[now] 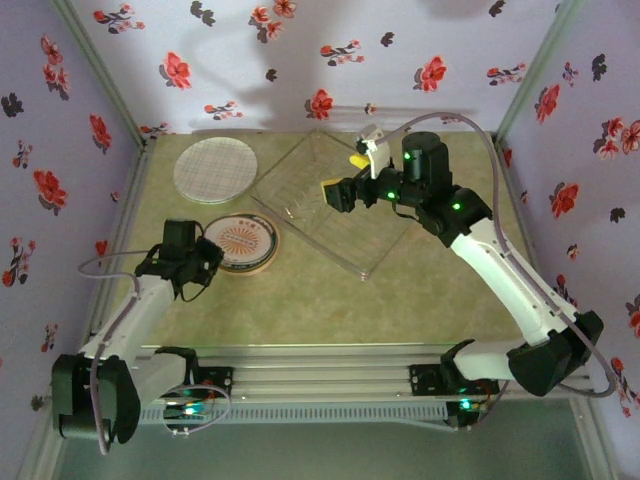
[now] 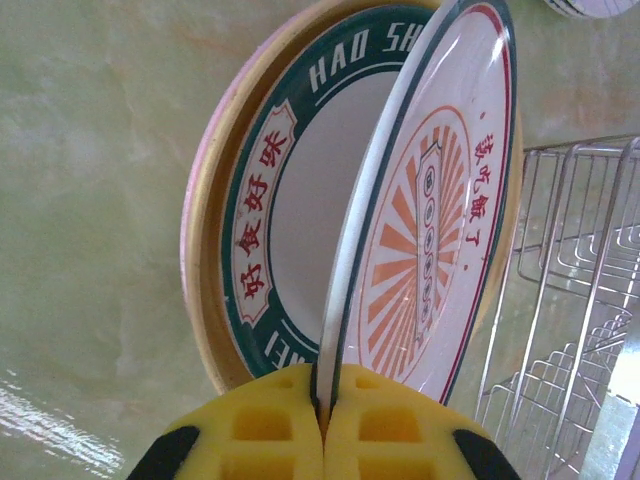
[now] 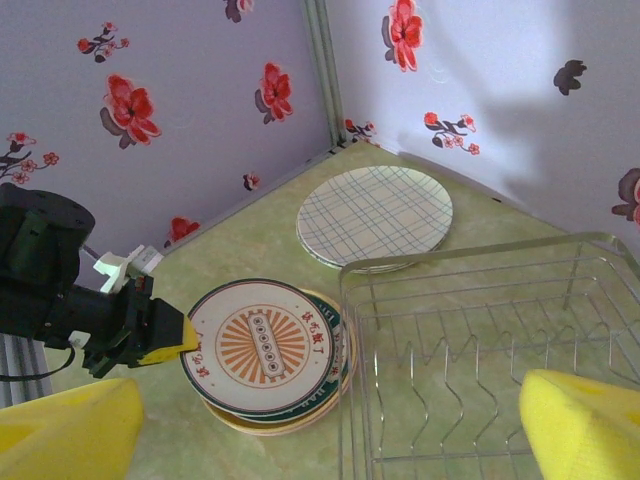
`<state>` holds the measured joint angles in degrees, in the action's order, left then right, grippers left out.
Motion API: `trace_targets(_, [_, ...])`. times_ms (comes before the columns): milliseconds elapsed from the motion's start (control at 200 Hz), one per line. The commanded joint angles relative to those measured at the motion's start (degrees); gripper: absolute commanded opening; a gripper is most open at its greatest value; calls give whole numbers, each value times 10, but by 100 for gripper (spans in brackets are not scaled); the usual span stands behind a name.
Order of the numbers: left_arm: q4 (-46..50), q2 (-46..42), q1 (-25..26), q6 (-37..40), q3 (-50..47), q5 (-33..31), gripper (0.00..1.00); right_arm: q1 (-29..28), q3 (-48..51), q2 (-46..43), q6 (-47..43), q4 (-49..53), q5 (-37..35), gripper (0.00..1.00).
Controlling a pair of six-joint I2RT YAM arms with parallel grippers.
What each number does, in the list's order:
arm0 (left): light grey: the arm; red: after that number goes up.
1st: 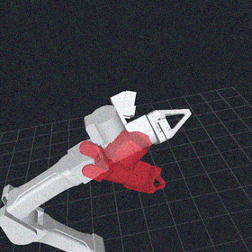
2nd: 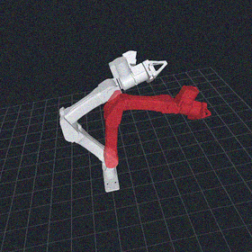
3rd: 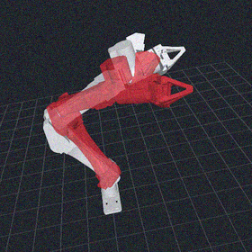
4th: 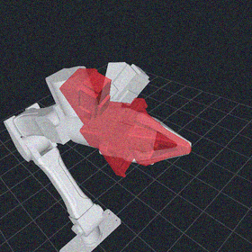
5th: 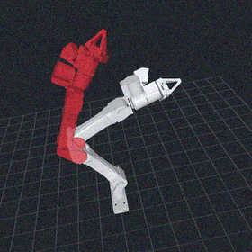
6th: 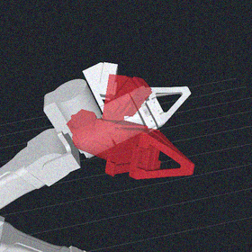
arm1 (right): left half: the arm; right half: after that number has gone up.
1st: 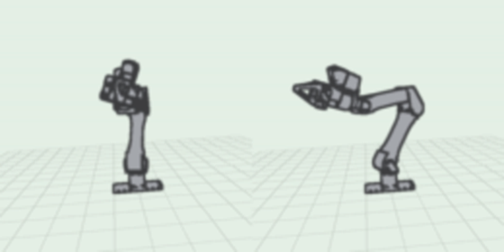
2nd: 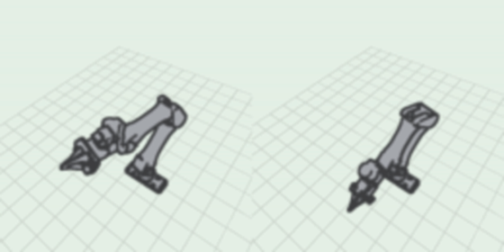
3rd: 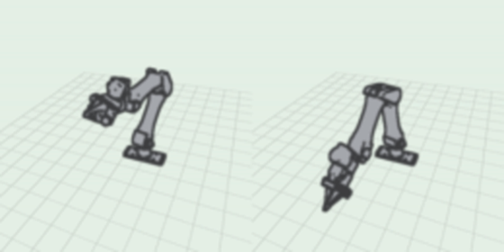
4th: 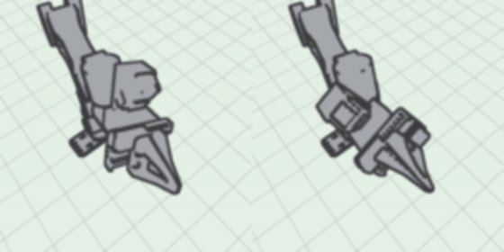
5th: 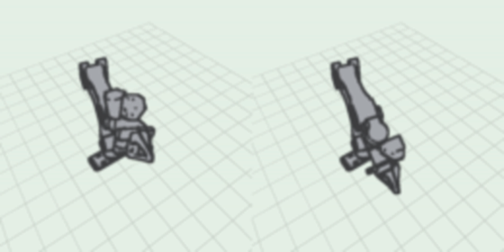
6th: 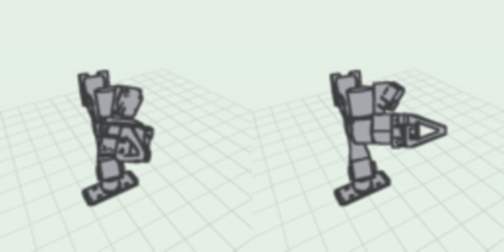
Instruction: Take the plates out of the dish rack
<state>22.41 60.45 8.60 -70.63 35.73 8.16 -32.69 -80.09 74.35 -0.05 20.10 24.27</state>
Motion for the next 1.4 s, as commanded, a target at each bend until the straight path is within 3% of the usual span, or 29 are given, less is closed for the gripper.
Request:
trace_targets(0, [-40,5,-6,-13,-8,18,0,-6,-17,4,0,-2,7,97])
trace_targets(785, [-60,29,-6,-11,-32,23,0,-7,-26,12,1,5,4,97])
trace_targets(1395, [-62,44,-6,-9,-30,32,25,-9,-28,7,9,11,-1,97])
